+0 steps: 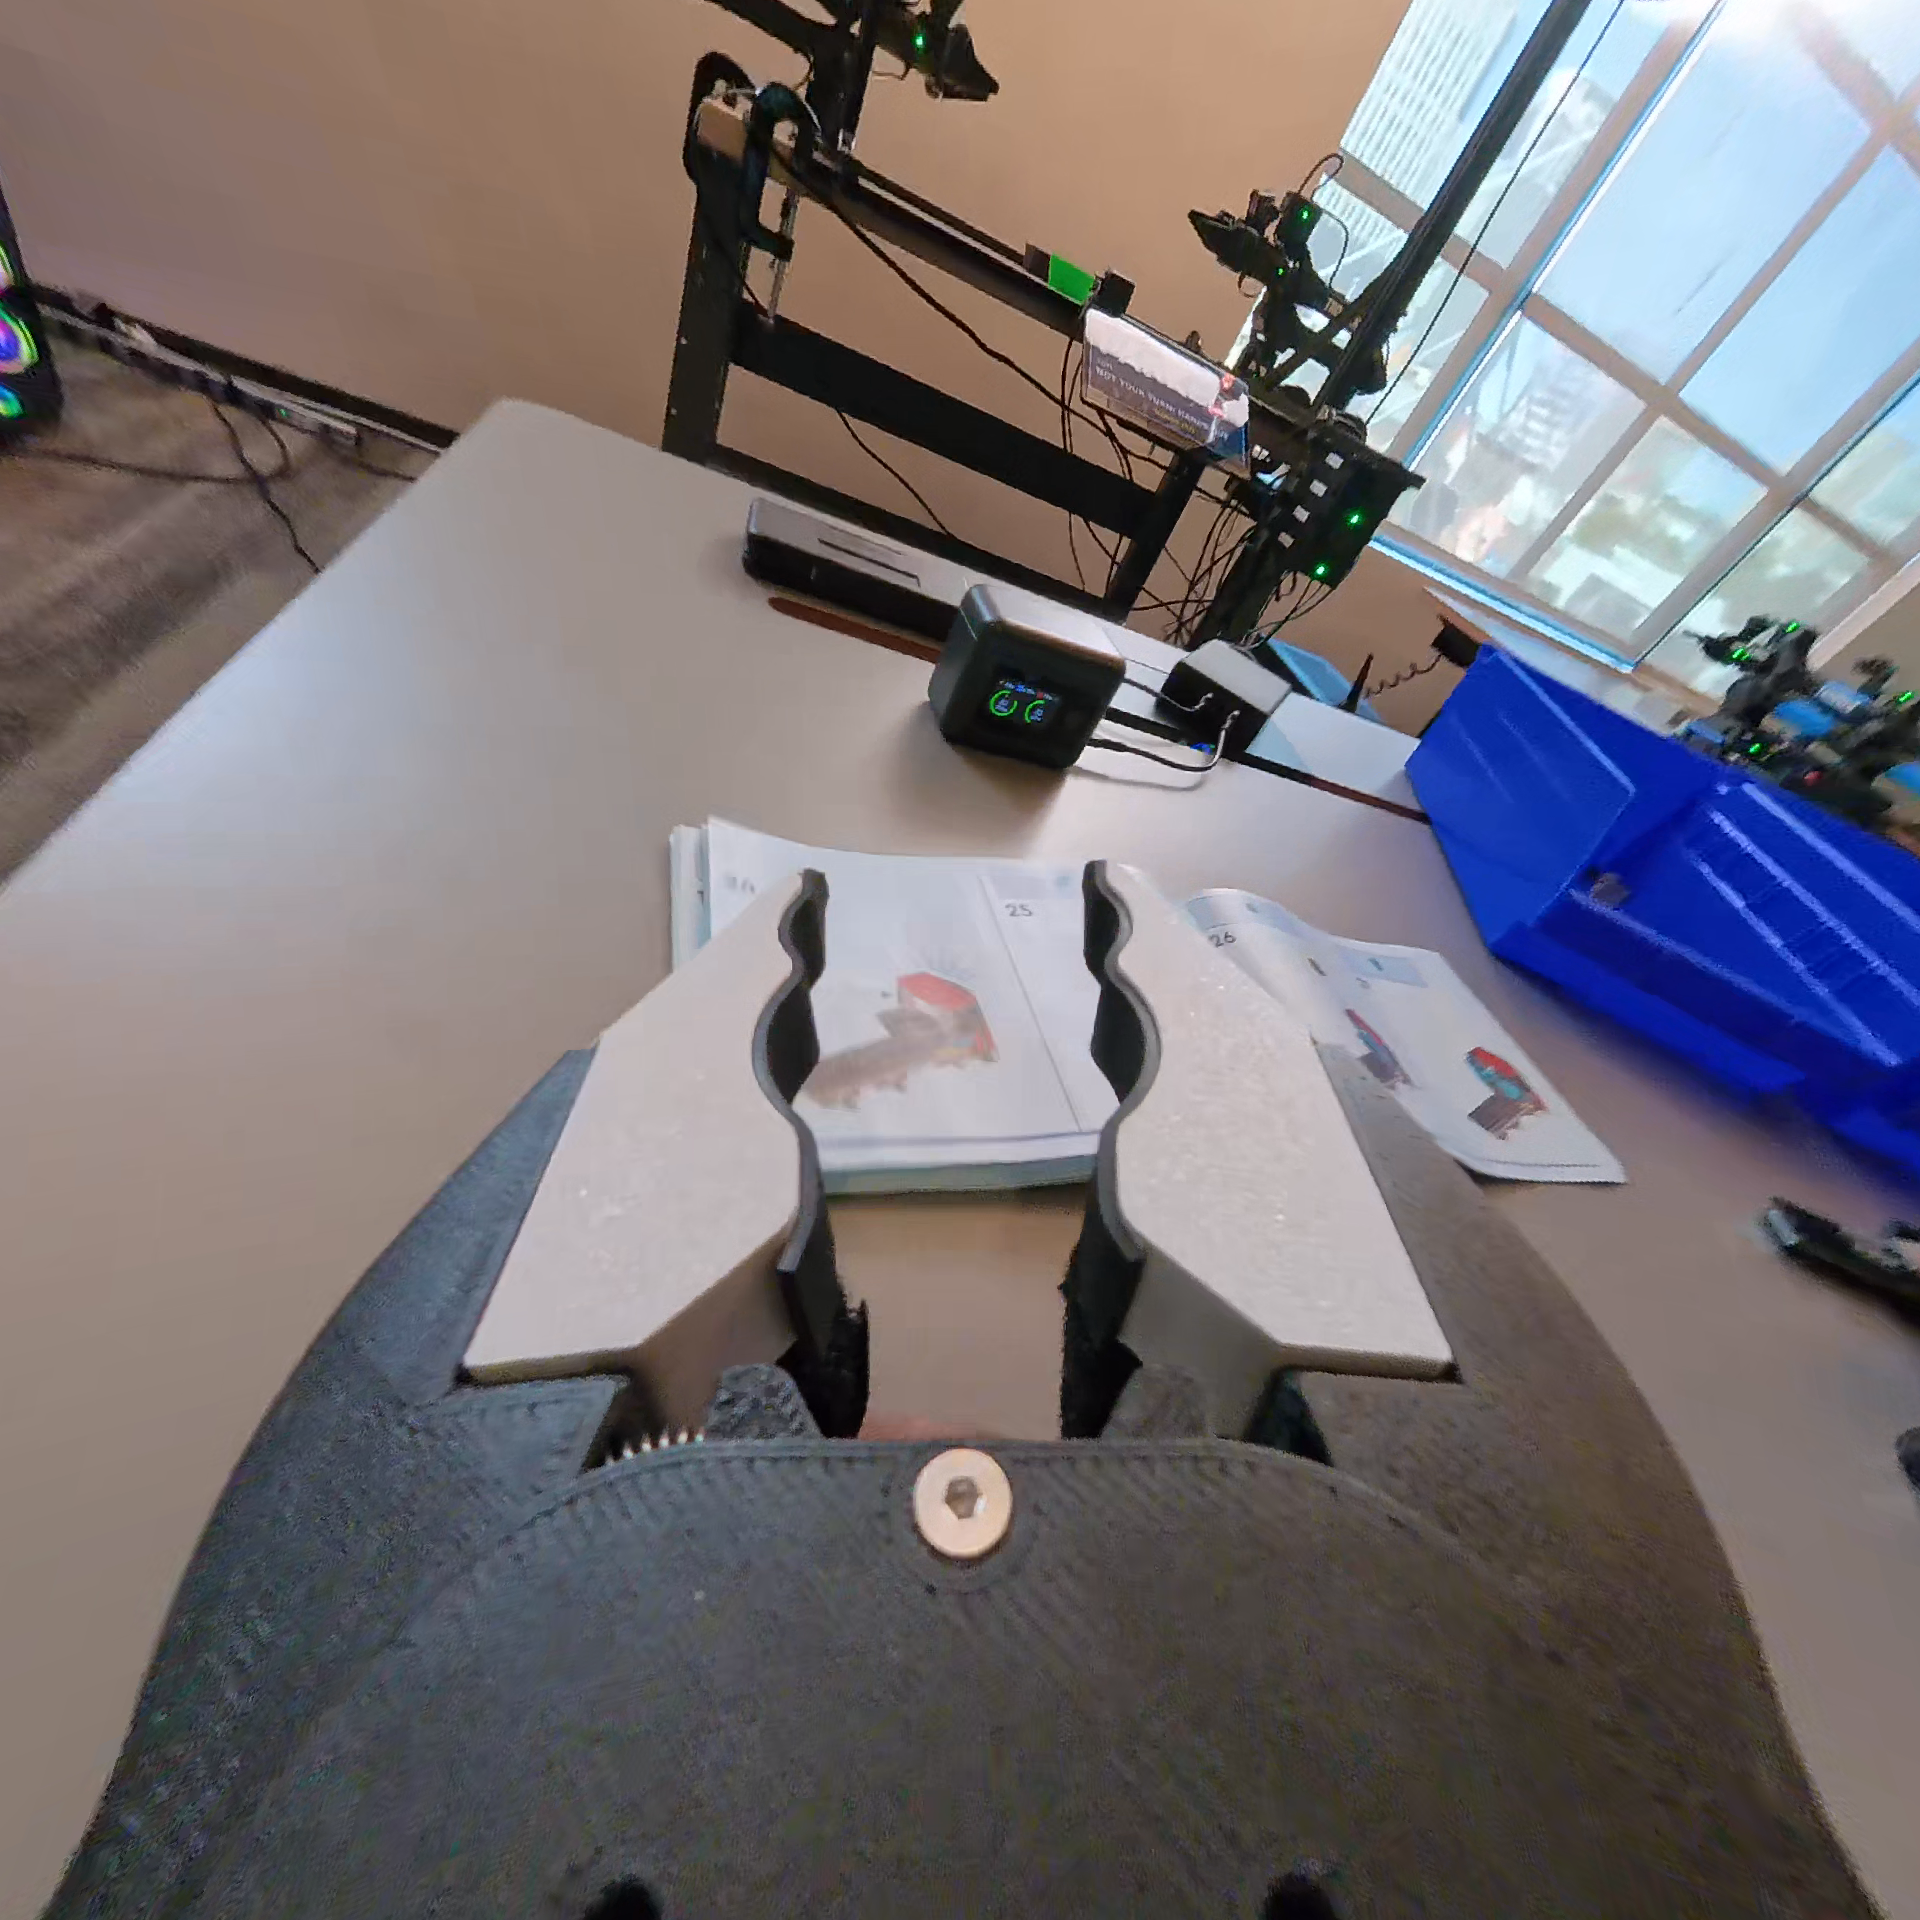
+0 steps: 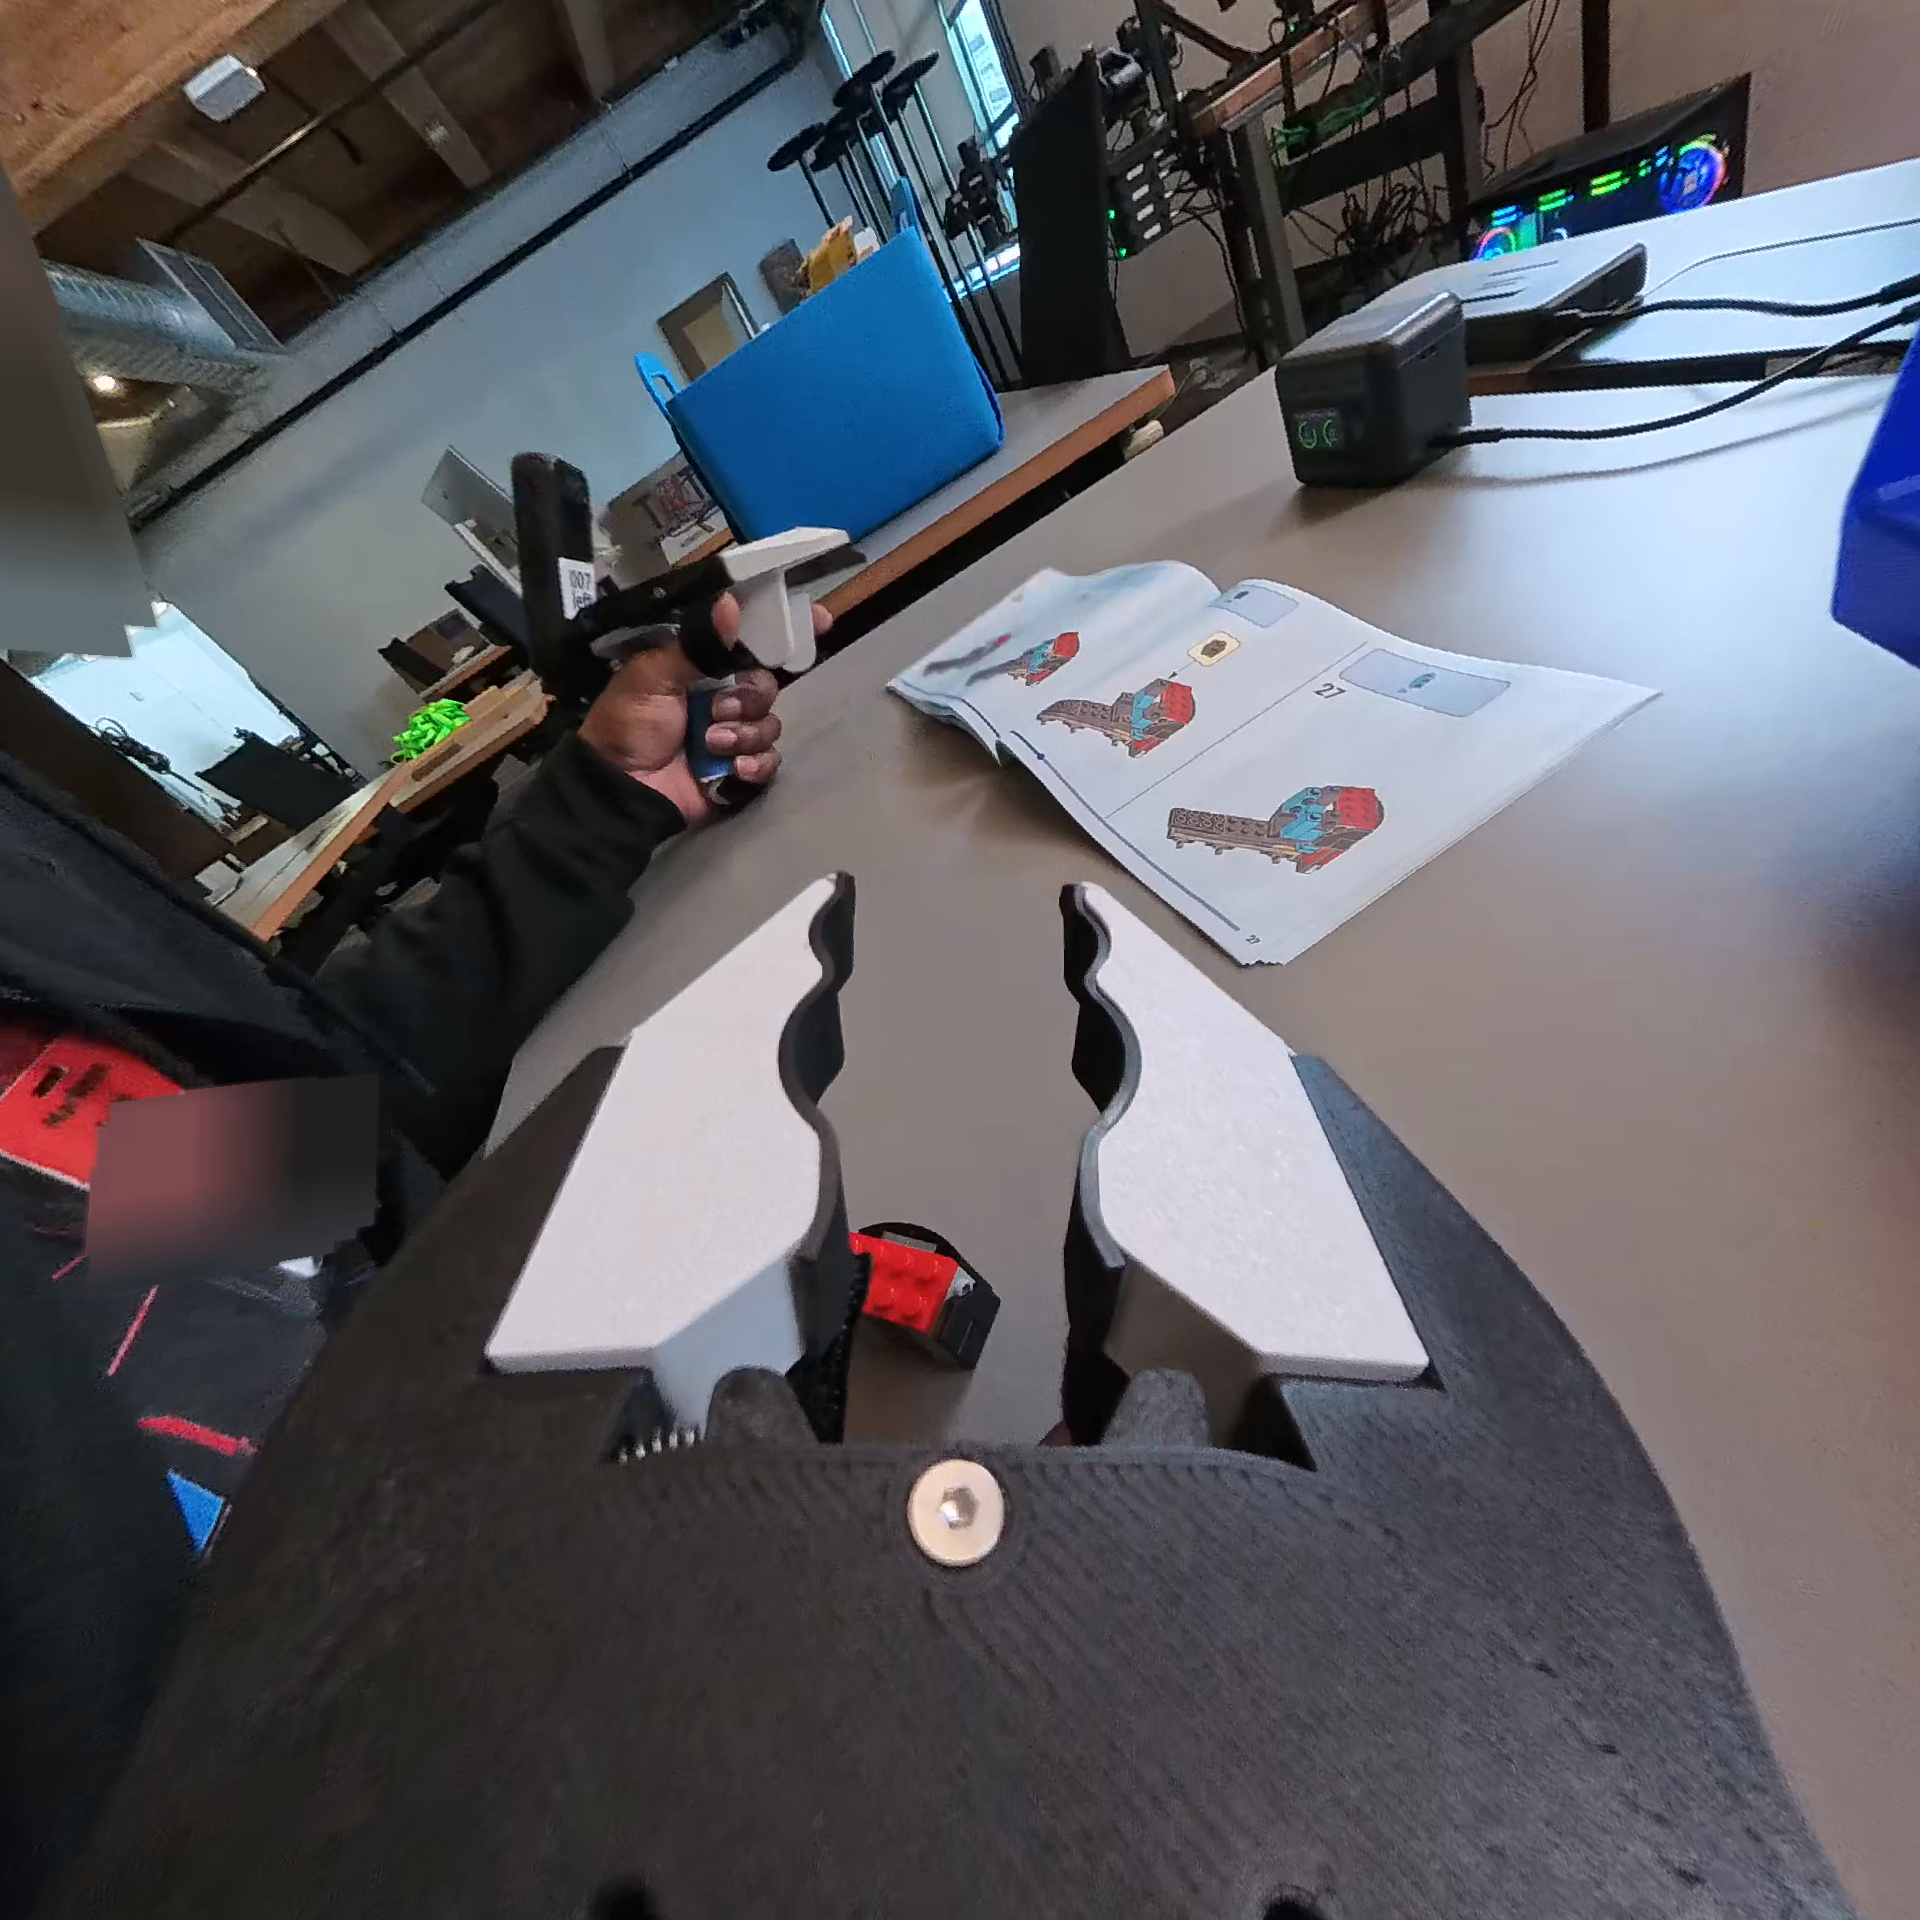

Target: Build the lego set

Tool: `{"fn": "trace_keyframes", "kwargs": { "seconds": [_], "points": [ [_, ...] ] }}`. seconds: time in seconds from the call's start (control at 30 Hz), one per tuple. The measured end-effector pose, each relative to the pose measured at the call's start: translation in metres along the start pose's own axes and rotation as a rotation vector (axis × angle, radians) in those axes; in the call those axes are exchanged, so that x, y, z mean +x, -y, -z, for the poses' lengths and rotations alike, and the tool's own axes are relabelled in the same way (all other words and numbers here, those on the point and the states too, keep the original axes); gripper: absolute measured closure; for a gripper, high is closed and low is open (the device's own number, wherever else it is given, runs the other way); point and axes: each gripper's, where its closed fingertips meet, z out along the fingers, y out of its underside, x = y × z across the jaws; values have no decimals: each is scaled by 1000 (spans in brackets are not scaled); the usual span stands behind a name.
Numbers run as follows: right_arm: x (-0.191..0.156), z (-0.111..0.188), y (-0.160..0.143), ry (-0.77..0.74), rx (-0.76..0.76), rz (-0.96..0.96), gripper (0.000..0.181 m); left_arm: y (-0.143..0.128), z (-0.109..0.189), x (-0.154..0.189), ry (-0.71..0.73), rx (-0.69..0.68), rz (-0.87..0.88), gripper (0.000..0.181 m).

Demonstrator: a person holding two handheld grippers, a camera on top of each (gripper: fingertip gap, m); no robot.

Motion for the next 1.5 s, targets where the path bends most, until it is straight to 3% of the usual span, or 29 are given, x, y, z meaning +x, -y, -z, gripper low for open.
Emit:
{"fn": "trace_keyframes", "kwargs": {
  "seconds": [0.23, 0.77, 1.5],
  "points": [
    [1, -6, -7, -10, -53, 1, 142, -3, -1, 3, -14, -30, -58, 127],
    [7, -6, -5, -58, -33, -3, 142, -2, 8, -12, -46, -24, 89, 127],
    [8, -6, -5, -72, -35, 6, 142, 0, 9, -8, -84, -13, 114, 127]
  ]
}}
